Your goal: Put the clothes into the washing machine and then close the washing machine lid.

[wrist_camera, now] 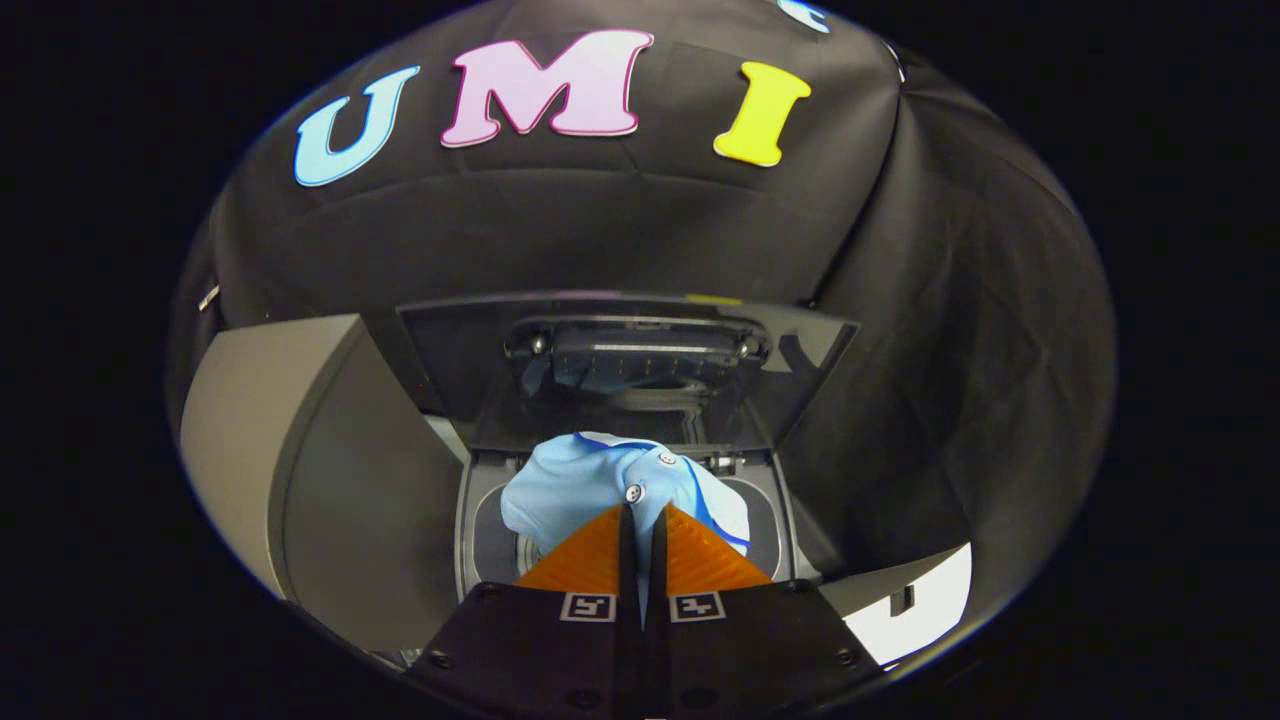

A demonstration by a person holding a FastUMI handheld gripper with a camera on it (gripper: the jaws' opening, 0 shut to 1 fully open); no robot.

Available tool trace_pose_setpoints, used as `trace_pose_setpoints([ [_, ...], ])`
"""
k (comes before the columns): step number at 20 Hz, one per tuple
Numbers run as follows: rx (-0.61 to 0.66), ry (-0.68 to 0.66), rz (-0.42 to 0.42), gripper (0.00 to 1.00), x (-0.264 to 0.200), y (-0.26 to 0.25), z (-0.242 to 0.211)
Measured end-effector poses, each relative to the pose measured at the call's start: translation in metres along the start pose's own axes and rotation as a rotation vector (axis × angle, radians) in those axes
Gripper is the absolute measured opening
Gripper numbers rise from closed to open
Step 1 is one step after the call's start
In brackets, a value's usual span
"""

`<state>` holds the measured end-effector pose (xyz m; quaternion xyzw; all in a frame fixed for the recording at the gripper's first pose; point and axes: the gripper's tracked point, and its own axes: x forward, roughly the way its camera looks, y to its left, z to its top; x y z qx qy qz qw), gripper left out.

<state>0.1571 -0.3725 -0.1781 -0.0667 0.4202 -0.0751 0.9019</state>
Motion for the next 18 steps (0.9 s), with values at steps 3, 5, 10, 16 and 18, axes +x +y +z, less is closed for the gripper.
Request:
trace_pose_setpoints([
  [3,-0.01,0.036,0.006,0.05,0.016,0.005,-0.019],
  [5,-0.017,0.053,0.003,0.05,0.027,0.005,-0.03],
  [10,-0.002,0.085,0.007,0.05,0.049,0.004,-0.044],
  [16,0.024,0.111,0.021,0.05,0.084,0.006,-0.063],
  [18,0.023,0.128,0.023,0.05,0.095,0.005,-0.073],
])
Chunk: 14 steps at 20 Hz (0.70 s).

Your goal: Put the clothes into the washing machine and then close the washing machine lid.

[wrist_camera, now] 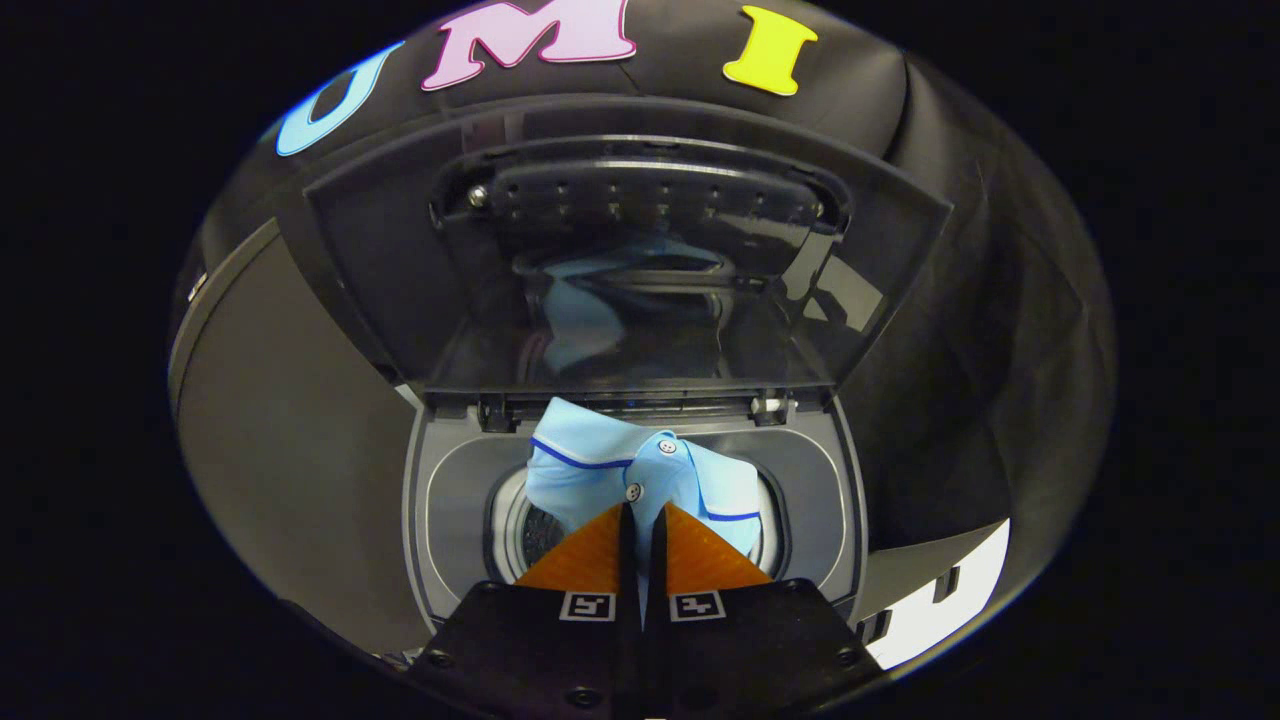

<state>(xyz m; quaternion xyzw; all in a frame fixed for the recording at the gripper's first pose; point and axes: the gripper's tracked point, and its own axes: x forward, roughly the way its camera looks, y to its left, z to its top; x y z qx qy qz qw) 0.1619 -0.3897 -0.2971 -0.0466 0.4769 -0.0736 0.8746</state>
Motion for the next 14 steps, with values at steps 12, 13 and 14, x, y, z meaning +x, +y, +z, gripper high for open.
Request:
trace_pose_setpoints([
  [12,-0.055,0.131,0.039,0.05,0.082,0.018,-0.069],
  [13,-0.056,0.141,0.04,0.05,0.087,0.018,-0.073],
  [14,-0.058,0.148,0.04,0.05,0.092,0.017,-0.076],
])
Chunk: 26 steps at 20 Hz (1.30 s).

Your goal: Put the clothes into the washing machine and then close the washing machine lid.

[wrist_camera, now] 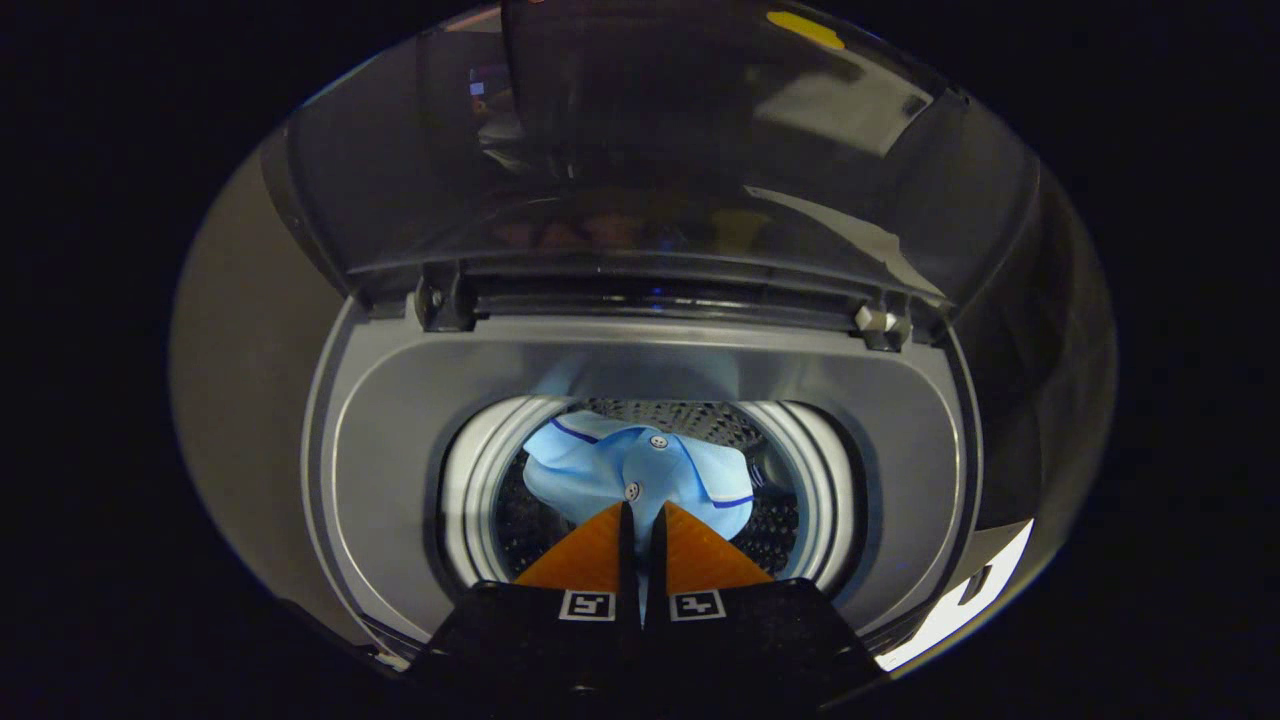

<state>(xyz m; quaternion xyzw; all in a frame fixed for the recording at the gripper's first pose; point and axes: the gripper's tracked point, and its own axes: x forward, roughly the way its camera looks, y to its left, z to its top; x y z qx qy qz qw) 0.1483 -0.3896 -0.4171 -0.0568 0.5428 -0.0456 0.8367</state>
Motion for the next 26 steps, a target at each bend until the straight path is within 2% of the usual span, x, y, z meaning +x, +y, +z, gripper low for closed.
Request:
trace_pose_setpoints([
  [6,-0.006,0.043,-0.002,0.05,0.019,-0.002,-0.012],
  [9,-0.017,0.086,-0.056,0.06,0.024,-0.013,-0.021],
  [11,-0.012,0.085,-0.077,0.43,0.025,-0.018,-0.02],
  [14,0.015,0.073,-0.042,1.0,0.025,-0.016,-0.018],
  [20,0.037,0.061,-0.048,1.0,0.019,-0.021,-0.015],
  [26,0.081,-0.052,-0.028,1.0,-0.013,-0.021,0.005],
])
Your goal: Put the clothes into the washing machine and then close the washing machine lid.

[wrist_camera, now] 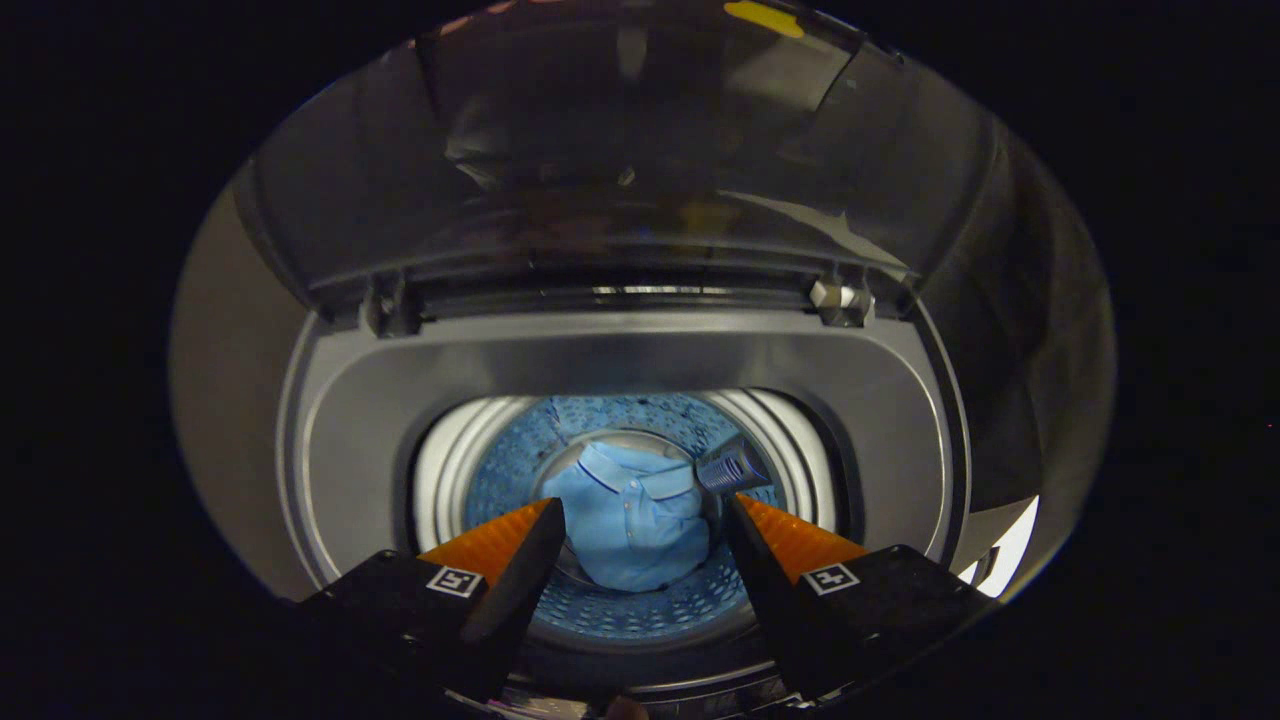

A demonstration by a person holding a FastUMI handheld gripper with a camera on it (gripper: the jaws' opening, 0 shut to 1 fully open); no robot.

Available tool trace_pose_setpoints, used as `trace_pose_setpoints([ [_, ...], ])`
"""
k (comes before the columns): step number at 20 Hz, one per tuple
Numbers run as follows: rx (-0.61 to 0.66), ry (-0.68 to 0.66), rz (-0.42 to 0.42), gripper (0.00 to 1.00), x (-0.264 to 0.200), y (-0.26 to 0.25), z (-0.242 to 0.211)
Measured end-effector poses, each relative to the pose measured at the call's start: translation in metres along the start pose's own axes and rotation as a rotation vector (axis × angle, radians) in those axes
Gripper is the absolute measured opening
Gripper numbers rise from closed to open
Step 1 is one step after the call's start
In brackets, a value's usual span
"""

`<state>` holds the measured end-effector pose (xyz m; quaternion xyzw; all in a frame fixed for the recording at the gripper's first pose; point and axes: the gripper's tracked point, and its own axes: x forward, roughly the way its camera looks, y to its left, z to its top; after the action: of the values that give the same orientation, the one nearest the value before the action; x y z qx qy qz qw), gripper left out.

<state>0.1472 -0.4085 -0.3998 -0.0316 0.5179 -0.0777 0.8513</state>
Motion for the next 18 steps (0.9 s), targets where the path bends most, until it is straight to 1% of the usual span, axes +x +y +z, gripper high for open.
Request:
trace_pose_setpoints([
  [1,0.001,-0.025,-0.01,1.0,-0.01,-0.004,0.004],
  [5,0.026,-0.075,-0.006,1.0,-0.041,-0.011,0.022],
  [10,0.007,-0.147,0.002,0.99,-0.076,-0.015,0.055],
  [15,-0.007,-0.223,0.004,0.99,-0.115,-0.009,0.097],
  [18,-0.019,-0.275,-0.002,0.99,-0.141,-0.009,0.134],
])
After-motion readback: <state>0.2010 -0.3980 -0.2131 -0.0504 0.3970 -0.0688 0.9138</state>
